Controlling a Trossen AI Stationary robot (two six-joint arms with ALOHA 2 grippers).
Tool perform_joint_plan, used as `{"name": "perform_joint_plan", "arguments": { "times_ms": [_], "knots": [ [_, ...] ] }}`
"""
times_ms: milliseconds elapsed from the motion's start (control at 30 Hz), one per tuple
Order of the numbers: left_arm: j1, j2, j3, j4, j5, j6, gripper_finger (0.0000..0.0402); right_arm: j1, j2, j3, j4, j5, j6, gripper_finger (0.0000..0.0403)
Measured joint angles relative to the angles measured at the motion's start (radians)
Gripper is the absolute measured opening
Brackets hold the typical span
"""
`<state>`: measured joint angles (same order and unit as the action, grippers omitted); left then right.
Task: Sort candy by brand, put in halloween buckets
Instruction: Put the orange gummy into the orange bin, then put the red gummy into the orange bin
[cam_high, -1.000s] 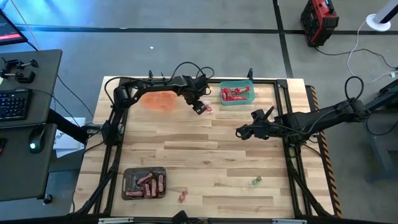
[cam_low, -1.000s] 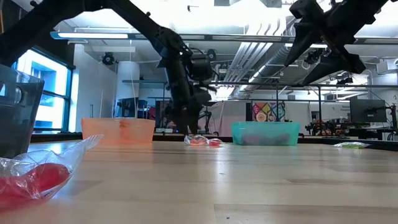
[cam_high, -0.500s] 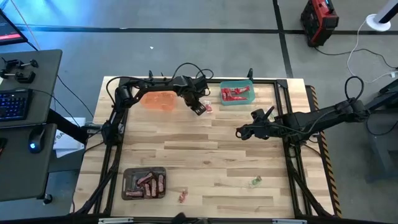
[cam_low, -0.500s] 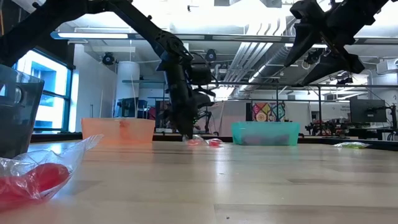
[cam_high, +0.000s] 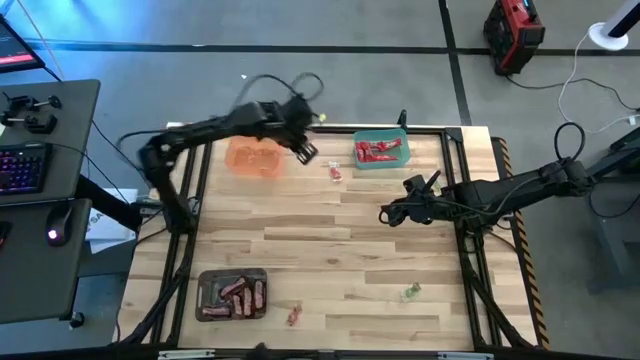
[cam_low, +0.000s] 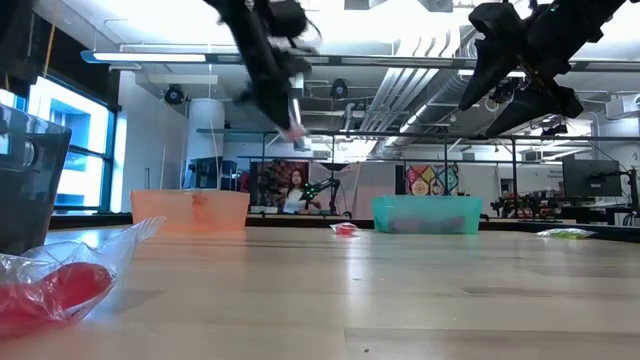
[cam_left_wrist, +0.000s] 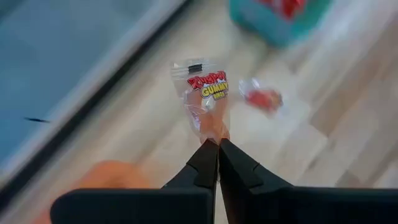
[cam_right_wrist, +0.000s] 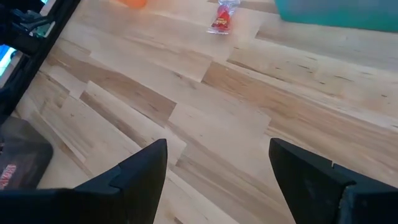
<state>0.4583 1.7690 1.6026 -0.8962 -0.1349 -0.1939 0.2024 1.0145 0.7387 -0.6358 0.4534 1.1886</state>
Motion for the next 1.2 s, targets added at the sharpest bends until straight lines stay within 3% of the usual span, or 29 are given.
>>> {"name": "perform_joint_plan", "arguments": {
  "times_ms": [100, 200, 433, 600, 900, 1033, 1100, 1200],
  "knots": [
    [0.009, -0.128, -0.066, -0.056, -0.066, -0.044, 0.0, 0.0, 0.0, 0.0, -0.004, 0.009, -0.003, 0.0275],
    [0.028, -0.229, -0.213, -0.075, -0.111, -0.101, 0.0, 0.0, 0.0, 0.0, -0.004, 0.009, -0.026, 0.0275],
    [0.139, -0.388, -0.548, 0.011, -0.082, -0.215, 0.0001, 0.0, 0.0, 0.0, -0.004, 0.023, -0.043, 0.0275],
    [0.222, -0.395, -0.594, 0.138, -0.05, -0.18, 0.0026, 0.0, 0.0, 0.0, -0.004, 0.048, -0.045, 0.0275],
    [0.289, -0.4, -0.591, 0.161, 0.084, -0.188, 0.0144, 0.0, 0.0, 0.0, -0.004, 0.041, -0.045, 0.0275],
    [0.196, -0.418, -0.591, 0.167, 0.298, -0.197, 0.0179, 0.0, 0.0, 0.0, -0.004, 0.04, -0.047, 0.0275],
    [0.077, -0.429, -0.591, 0.178, 0.375, -0.214, 0.0187, 0.0, 0.0, 0.0, -0.004, 0.039, -0.065, 0.0275],
    [-0.164, -0.436, -0.591, 0.224, 0.39, -0.281, 0.019, 0.0, 0.0, 0.0, -0.004, 0.039, -0.09, 0.0275]
  ]
}}
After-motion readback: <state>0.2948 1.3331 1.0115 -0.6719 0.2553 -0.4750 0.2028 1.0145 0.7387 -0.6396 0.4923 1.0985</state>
